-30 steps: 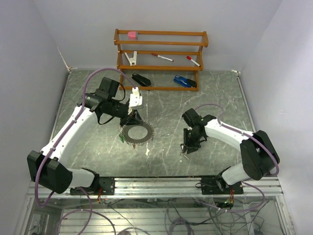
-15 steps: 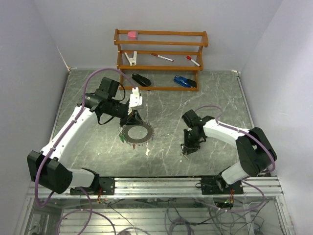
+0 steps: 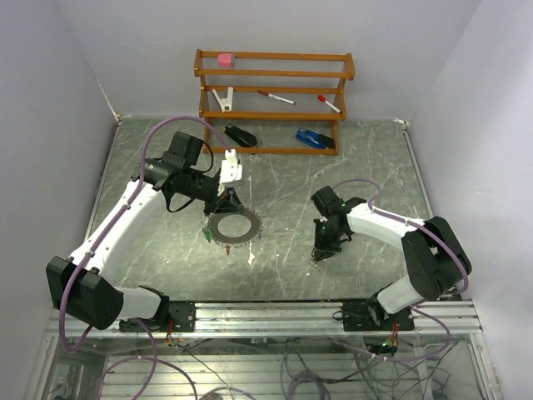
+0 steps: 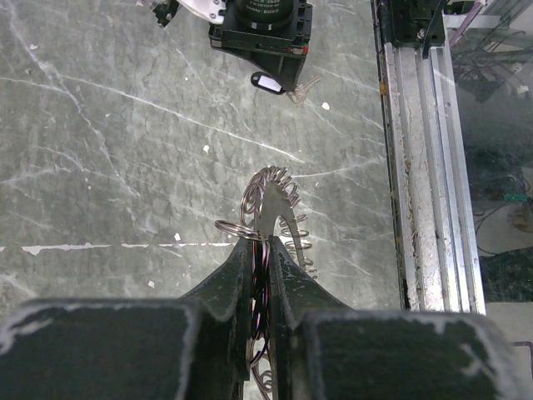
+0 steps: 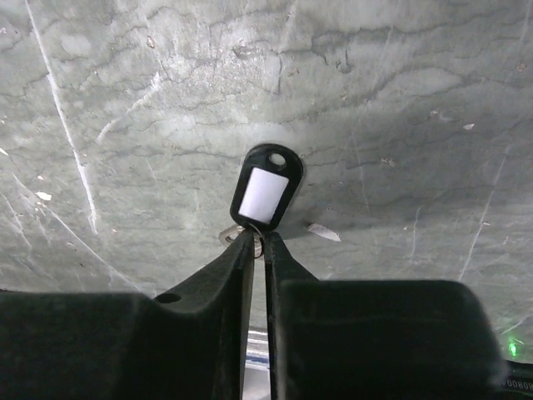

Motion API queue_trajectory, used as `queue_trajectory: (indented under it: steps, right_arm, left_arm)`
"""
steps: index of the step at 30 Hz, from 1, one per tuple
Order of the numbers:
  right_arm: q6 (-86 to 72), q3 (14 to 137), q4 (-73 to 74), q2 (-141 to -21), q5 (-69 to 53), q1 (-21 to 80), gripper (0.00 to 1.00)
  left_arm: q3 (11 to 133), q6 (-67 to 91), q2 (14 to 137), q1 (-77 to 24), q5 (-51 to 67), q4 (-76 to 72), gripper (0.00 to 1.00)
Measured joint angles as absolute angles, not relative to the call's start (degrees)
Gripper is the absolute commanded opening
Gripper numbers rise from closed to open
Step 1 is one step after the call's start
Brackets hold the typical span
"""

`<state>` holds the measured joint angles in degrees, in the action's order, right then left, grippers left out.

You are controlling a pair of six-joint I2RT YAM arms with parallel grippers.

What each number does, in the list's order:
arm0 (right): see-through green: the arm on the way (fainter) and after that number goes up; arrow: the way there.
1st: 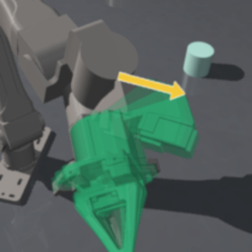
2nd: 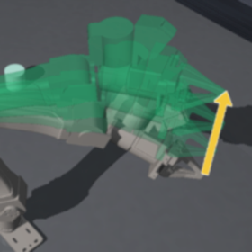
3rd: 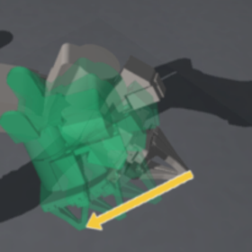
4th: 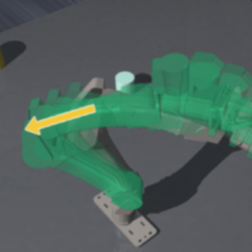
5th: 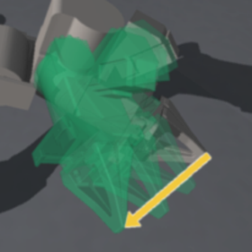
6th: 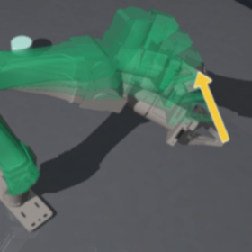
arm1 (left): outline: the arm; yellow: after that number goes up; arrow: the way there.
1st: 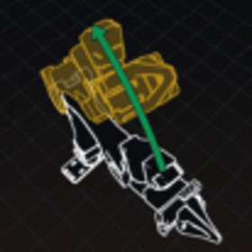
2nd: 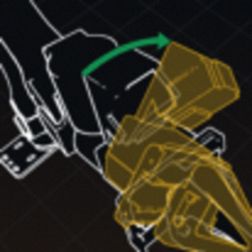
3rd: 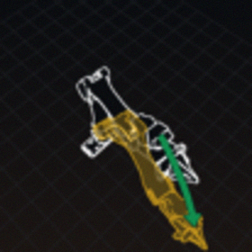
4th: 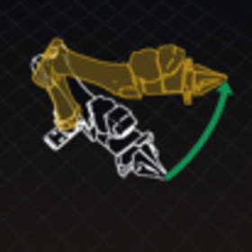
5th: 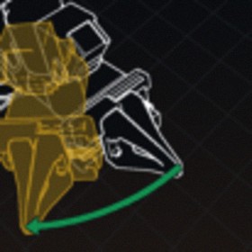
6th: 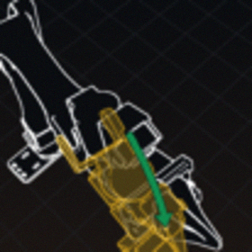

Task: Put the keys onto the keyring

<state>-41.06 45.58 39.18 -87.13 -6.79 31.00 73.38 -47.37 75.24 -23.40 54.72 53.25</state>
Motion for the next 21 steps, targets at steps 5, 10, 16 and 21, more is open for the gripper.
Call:
queue_trajectory:
  steps: [5, 10, 16, 21]
  right_arm:
    - [-40.16, 45.58, 38.96, -87.13, -6.70, 30.96, 0.00]
    - [-38.11, 45.91, 39.46, -86.59, -5.98, 30.96, 0.00]
    - [-32.05, 50.61, 42.72, -82.17, -2.81, 30.96, 0.00]
    - [-26.09, 55.90, 42.17, -75.24, -2.09, 30.92, 0.00]
  left_arm:
    - [73.38, -47.40, 75.24, -23.40, 54.72, 53.28, 0.07]
    - [73.38, -47.40, 75.24, -23.40, 54.81, 53.36, 0.07]
    - [73.87, -47.35, 75.31, -23.40, 54.92, 53.91, 0.07]
    - [77.12, -47.20, 76.16, -23.40, 54.92, 54.81, 0.07]
